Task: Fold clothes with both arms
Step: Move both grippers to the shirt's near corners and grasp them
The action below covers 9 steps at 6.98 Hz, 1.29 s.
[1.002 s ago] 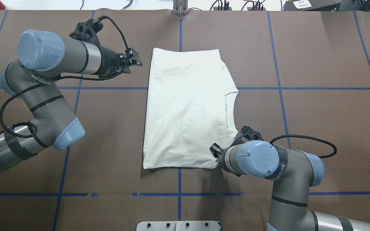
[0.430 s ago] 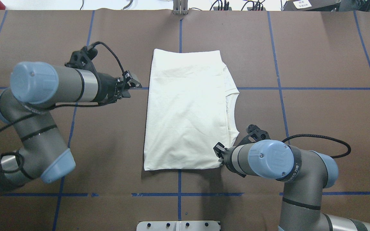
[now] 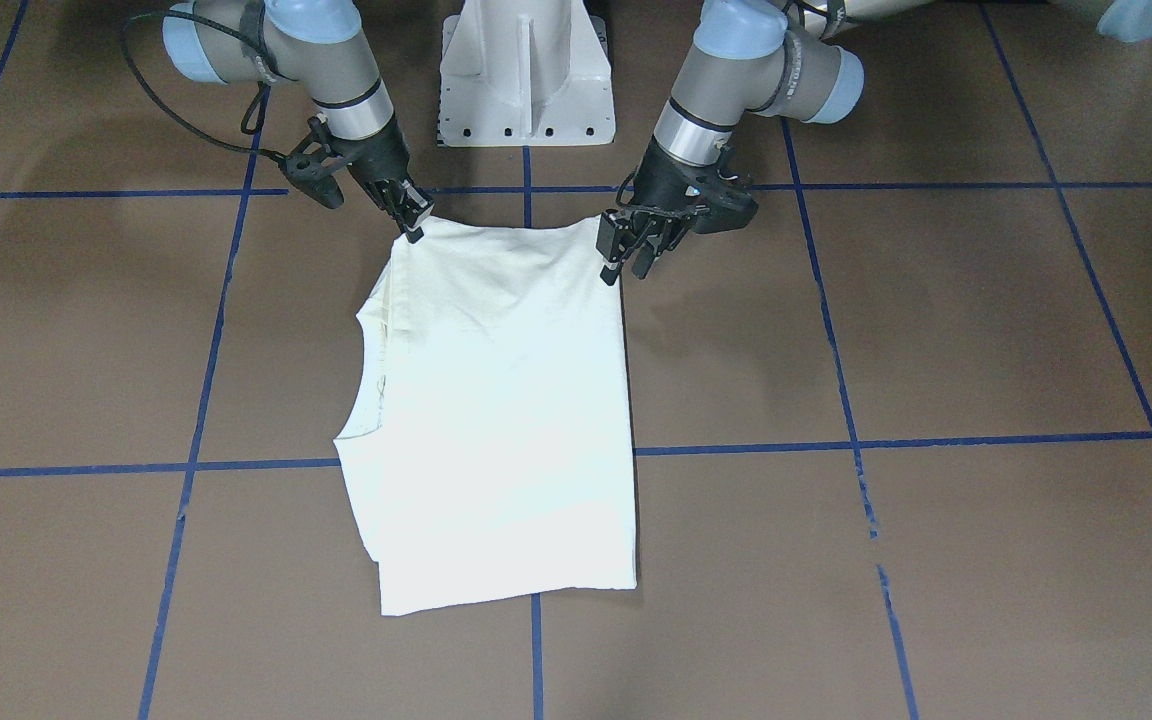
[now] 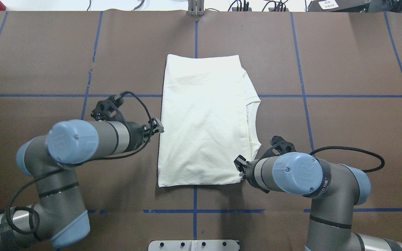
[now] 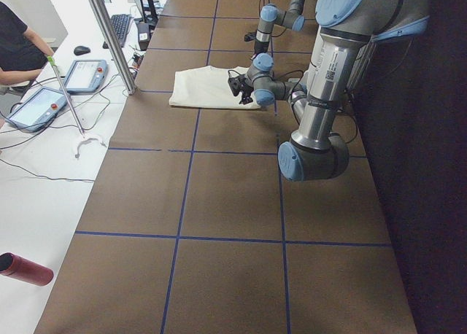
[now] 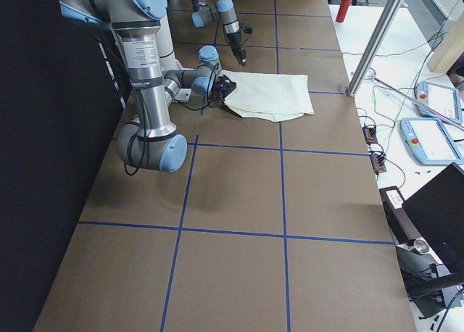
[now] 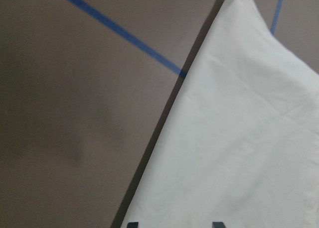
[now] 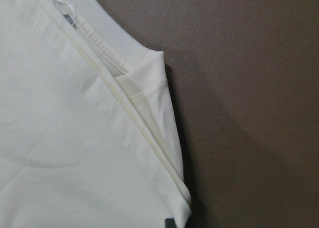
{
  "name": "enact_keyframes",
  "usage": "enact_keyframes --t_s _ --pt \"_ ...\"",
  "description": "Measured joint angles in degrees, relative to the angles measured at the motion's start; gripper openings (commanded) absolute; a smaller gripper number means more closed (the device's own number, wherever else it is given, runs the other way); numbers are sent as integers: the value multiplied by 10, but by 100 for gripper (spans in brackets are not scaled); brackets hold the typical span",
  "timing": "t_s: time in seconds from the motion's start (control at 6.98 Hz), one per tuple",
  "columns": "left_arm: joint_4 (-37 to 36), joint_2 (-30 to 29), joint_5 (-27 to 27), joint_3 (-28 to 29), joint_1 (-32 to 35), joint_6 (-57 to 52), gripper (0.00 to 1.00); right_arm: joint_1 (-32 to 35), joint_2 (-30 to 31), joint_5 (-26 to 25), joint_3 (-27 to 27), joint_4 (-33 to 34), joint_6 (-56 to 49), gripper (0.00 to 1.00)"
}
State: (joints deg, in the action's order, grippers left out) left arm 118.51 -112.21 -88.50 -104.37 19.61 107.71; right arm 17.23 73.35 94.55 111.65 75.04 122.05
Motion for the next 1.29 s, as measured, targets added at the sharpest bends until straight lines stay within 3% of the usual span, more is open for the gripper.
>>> enact_keyframes --t_s 0.57,0.72,1.0,1.29 --pt "-40 2 16 -12 -49 22 54 -1 -1 0 0 0 -1 0" --pt "-46 2 17 -13 -55 25 46 -1 -1 0 0 0 -1 0" --pt "-50 3 17 -13 -69 42 0 0 -1 0 0 0 -1 0" --pt "-50 4 18 -13 -75 58 0 1 -1 1 2 0 -1 0"
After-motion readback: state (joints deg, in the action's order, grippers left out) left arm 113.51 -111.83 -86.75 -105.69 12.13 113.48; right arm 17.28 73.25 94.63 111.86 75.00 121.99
